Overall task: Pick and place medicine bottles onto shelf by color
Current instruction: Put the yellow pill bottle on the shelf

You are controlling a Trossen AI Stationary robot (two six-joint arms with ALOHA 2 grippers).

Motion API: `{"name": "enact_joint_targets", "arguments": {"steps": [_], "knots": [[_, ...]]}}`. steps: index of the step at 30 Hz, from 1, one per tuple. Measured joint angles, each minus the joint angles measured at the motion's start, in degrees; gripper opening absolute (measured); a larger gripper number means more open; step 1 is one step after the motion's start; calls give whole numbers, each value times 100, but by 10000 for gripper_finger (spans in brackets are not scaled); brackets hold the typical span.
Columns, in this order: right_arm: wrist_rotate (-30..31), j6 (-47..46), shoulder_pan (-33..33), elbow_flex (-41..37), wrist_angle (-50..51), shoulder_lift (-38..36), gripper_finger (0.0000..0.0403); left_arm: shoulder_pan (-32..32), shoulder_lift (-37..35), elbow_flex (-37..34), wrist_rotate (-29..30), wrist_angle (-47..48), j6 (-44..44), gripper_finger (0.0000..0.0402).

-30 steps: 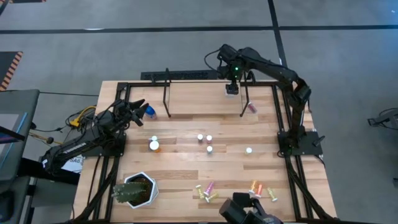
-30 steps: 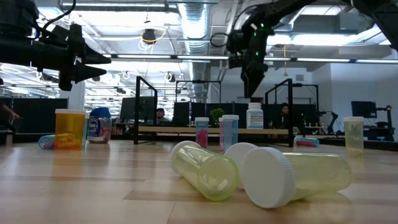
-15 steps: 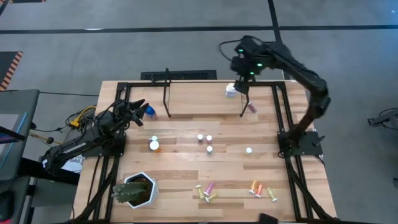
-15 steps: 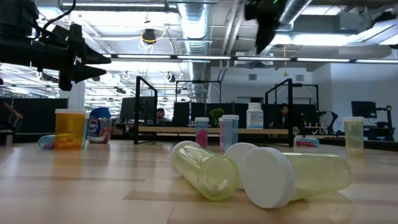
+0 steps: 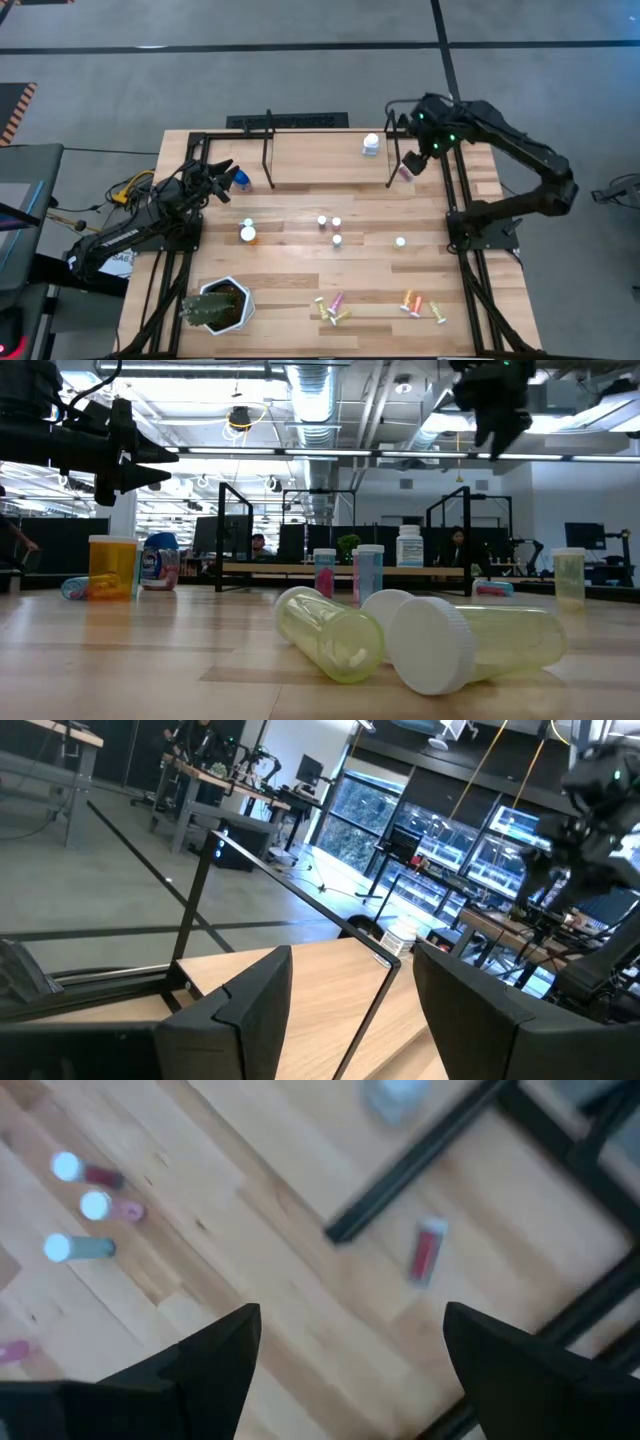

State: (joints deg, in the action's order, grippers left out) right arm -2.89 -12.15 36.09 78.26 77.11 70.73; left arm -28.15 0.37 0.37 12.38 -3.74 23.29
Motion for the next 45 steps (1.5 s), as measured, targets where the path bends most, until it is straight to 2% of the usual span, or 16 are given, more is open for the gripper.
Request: {"name": "enact_joint_targets", "arguments": {"steps": [7, 11, 16, 23, 30, 36, 45], "knots": [[-368, -602, -243, -1155, -263, -621, 336, -1, 0, -1, 0, 0, 0, 198], [-479, -1485, -831, -1760, -608, -829, 336, 0, 0, -1, 0, -1, 1, 198], [-455, -2763, -1875, -2274, -1082, -936, 336, -1, 0, -1, 0, -1, 1, 198], [-232, -4728, -3359, -2623, -1630, -545, 336, 1, -1, -1, 0, -1, 2, 198], [28, -5945, -4470, -2623, -2061, 162, 336, 0, 1, 1, 0, -1, 1, 198], [157, -6143, -4862, -2621, -2349, 627, 336, 1, 1, 0, 0, -1, 1, 198], [187, -6056, -4909, -2621, -2284, 1095, 336, -1, 0, 1, 0, -1, 1, 198]]}}
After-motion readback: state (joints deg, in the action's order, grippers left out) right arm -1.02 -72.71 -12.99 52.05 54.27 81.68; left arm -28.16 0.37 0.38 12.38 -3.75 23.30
